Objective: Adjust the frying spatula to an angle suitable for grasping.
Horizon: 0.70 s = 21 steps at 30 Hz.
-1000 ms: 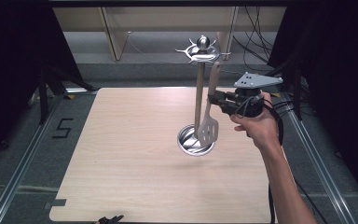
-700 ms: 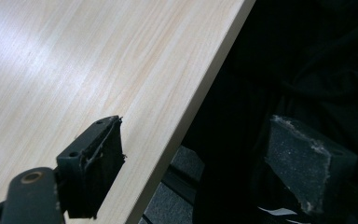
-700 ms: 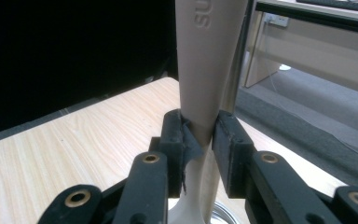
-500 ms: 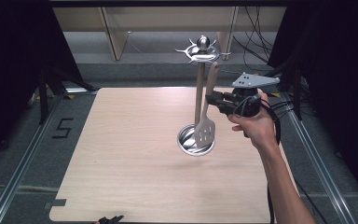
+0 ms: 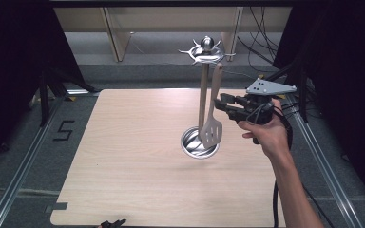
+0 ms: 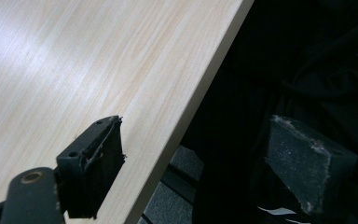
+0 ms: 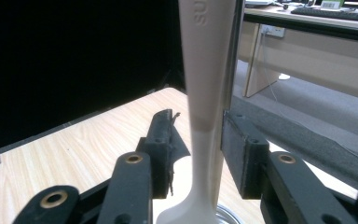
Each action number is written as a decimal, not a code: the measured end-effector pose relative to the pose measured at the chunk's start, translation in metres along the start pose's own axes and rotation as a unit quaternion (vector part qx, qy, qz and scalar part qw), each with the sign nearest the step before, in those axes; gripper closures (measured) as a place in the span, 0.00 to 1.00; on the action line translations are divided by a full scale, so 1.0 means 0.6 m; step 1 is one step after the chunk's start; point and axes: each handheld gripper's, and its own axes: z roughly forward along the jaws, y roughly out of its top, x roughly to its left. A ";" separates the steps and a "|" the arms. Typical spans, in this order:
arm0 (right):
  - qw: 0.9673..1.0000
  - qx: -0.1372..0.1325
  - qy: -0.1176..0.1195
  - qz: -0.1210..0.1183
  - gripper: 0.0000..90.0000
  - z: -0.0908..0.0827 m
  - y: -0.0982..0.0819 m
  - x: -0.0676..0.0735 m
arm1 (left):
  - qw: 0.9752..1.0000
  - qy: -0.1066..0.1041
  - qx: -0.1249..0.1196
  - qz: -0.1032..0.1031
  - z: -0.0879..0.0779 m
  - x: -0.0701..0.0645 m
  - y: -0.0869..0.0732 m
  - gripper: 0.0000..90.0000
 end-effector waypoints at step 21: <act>1.000 0.001 -0.026 -0.013 0.61 -0.026 -0.055 0.009 | 1.000 -0.012 0.002 0.002 -0.003 0.004 0.000 0.20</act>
